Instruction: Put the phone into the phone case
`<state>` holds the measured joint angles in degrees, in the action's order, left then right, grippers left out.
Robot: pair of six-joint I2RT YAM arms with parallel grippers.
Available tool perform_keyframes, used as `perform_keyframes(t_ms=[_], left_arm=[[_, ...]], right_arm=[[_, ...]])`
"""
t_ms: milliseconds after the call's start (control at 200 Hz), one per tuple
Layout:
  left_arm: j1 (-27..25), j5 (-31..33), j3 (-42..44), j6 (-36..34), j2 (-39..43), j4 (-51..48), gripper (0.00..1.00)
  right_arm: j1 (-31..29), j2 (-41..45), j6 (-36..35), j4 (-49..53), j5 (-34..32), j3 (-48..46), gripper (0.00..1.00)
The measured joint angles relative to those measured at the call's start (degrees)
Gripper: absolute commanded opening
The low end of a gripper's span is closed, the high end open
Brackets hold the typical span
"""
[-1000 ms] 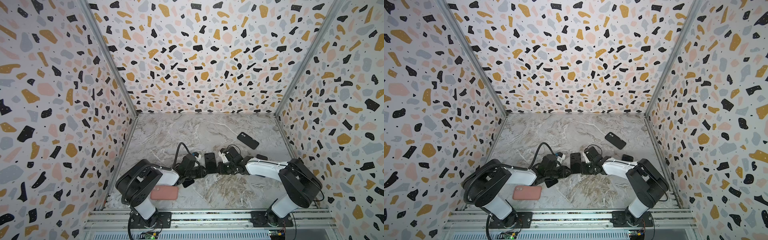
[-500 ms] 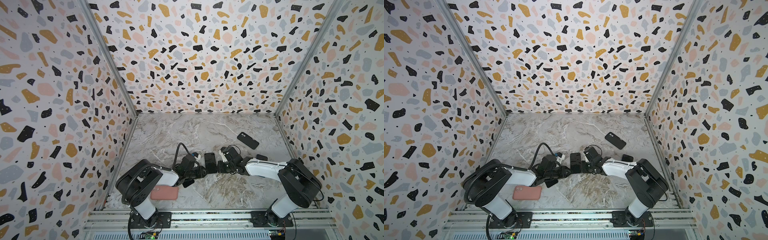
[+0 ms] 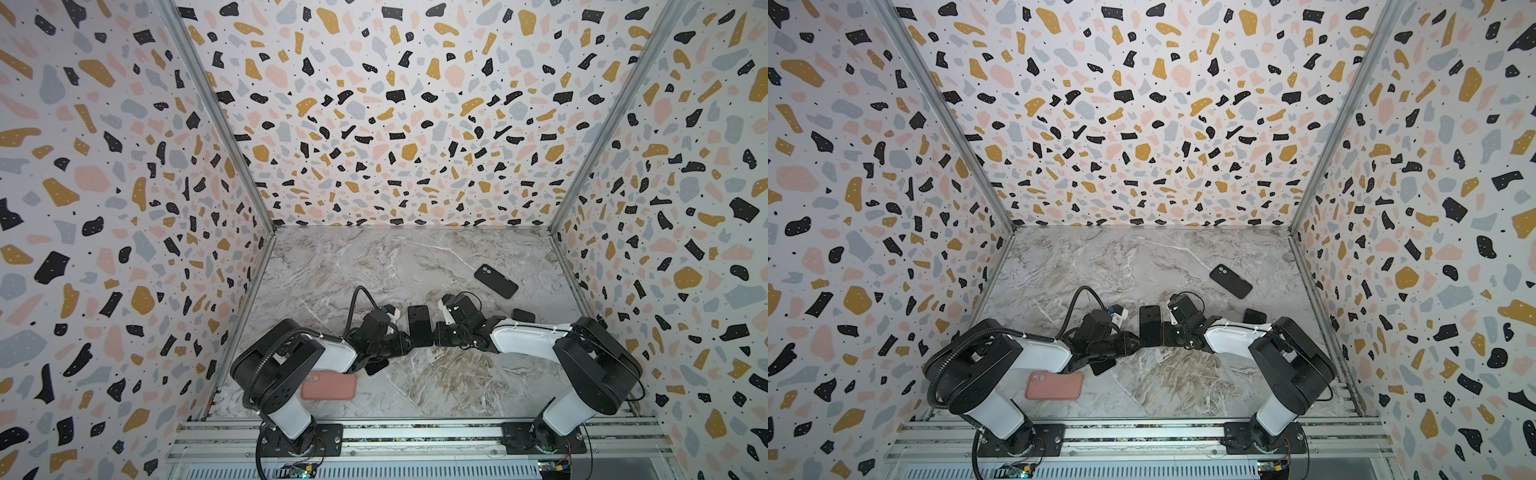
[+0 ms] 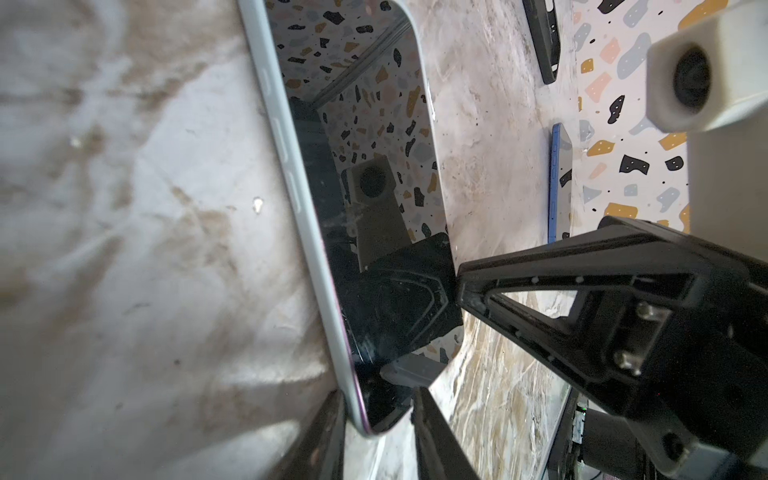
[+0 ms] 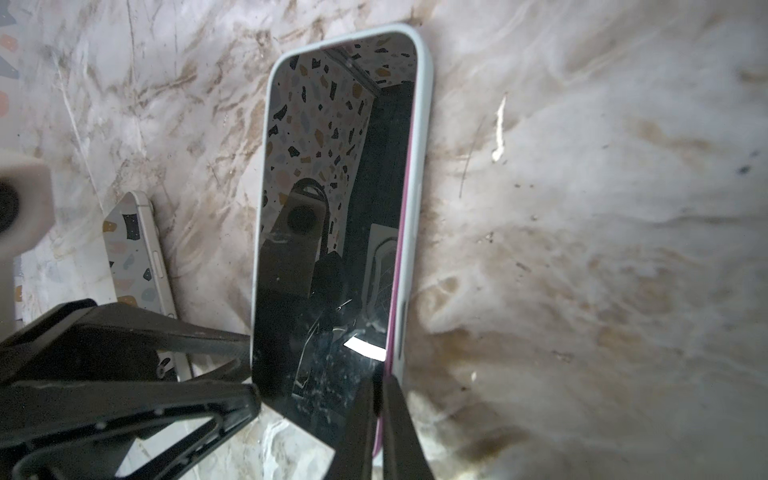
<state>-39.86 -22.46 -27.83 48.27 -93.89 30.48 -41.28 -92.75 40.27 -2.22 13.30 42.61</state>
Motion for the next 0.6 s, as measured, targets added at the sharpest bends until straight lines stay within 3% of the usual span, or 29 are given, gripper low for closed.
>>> perform_keyframes(t_ms=[270,461,601], left_arm=[[0.0,2.0,-0.5,-3.4,4.1,-8.2,0.38],[-0.2,3.9,-4.5,-6.8,4.7,-16.9,0.42],[-1.1,5.4,-8.8,-8.2,3.2,-23.5,0.35]], right_arm=[[-0.1,2.0,-5.0,11.7,-1.3,4.4,0.23],[-0.1,2.5,-6.2,14.6,-1.4,5.4,0.31],[-0.1,1.9,-6.3,14.6,-0.1,5.4,0.33]])
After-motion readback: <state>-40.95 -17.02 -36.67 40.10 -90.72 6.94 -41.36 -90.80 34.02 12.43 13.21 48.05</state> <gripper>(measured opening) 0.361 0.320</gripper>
